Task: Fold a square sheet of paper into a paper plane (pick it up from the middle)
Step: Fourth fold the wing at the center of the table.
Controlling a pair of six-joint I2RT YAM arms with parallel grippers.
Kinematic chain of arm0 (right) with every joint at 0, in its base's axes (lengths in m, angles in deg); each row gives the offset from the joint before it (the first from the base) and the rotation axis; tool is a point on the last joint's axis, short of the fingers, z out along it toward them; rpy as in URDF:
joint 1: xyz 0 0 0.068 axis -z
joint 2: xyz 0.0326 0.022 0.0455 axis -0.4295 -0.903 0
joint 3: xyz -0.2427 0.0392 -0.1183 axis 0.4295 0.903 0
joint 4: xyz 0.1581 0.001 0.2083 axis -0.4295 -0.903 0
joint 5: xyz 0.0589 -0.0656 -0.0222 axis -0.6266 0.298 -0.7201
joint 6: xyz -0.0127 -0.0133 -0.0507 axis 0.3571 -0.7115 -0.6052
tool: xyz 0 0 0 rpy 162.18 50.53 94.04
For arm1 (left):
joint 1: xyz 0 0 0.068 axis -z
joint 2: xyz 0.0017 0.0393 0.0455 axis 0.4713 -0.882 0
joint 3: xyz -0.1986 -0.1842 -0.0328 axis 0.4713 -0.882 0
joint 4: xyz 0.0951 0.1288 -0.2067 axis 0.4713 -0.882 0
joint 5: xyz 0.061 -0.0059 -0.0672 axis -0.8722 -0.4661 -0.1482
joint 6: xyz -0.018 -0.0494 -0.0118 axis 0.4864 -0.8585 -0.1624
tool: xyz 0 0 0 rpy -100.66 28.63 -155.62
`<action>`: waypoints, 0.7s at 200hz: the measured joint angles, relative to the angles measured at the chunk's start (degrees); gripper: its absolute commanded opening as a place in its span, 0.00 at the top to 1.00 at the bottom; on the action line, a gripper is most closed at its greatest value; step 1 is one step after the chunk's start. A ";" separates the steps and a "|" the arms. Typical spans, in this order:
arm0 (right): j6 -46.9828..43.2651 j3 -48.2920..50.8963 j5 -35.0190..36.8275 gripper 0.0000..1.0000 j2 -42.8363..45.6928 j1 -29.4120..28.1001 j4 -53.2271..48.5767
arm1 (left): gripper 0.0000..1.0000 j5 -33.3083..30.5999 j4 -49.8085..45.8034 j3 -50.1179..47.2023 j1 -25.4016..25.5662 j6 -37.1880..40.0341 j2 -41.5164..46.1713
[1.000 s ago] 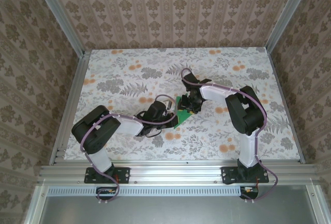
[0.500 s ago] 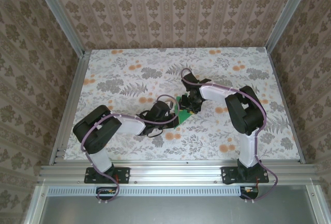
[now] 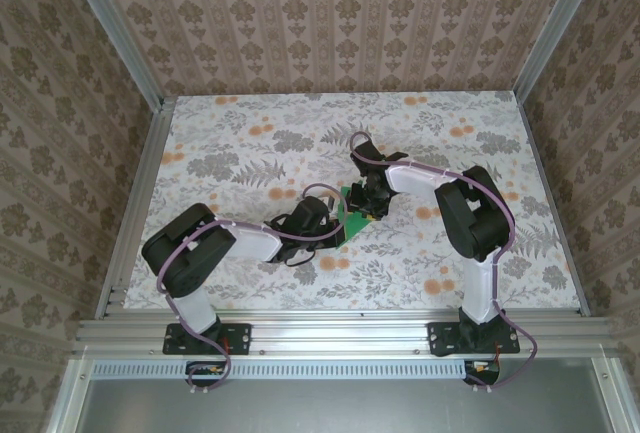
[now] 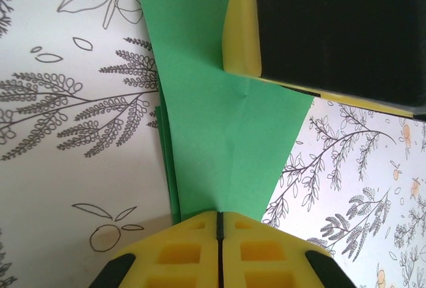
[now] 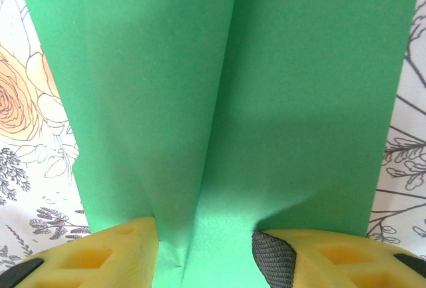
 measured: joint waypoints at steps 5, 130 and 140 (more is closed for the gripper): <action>0.02 -0.07 0.00 0.48 -0.02 0.00 -0.07 | 0.91 -0.02 0.00 0.00 0.00 0.00 0.00; 0.02 -1.86 0.33 0.48 -1.31 -0.07 -2.16 | 0.91 -0.90 -0.76 -0.04 1.20 0.02 0.28; 0.02 -1.97 0.37 0.48 -1.36 -0.07 -2.29 | 0.91 -1.11 -1.11 -0.15 1.46 0.02 0.57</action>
